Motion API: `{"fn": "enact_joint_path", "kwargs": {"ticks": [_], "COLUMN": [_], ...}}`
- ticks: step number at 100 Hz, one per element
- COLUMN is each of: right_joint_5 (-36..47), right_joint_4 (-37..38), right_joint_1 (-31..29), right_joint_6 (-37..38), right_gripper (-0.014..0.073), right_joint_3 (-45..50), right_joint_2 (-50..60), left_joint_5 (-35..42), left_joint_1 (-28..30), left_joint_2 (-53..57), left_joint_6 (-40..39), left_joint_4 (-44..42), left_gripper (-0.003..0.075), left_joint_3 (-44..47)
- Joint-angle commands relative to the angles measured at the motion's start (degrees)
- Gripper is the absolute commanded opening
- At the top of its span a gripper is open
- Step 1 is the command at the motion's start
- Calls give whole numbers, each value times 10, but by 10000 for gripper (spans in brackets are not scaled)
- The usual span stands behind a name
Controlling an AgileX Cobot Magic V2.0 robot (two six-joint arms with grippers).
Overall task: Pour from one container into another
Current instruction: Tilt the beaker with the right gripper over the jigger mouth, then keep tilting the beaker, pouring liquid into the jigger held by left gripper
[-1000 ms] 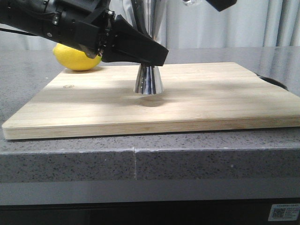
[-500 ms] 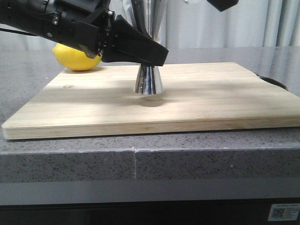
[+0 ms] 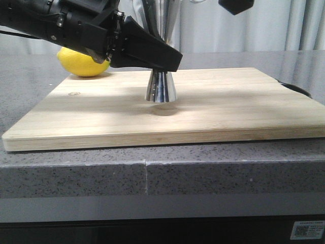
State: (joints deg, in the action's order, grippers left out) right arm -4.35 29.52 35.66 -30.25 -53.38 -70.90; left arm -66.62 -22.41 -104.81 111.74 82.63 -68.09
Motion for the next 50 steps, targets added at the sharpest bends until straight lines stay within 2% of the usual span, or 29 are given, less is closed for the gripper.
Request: {"fn": "enact_joint_path", "kwargs": {"ticks": [1, 50], "right_joint_5": [40, 40], "right_joint_4": [11, 41], "right_joint_1": [-1, -1], "right_joint_6": [-3, -3], "right_gripper": [163, 163], "right_joint_3": [-22, -22], "right_joint_2": [13, 13], "left_joint_5": [-61, -61], "left_joint_1": [-5, -5], "left_joint_2": [33, 33], "left_joint_6": [-6, -6], "left_joint_4": [43, 43], "left_gripper": [-19, -19], "left_joint_3": [-16, -16]}}
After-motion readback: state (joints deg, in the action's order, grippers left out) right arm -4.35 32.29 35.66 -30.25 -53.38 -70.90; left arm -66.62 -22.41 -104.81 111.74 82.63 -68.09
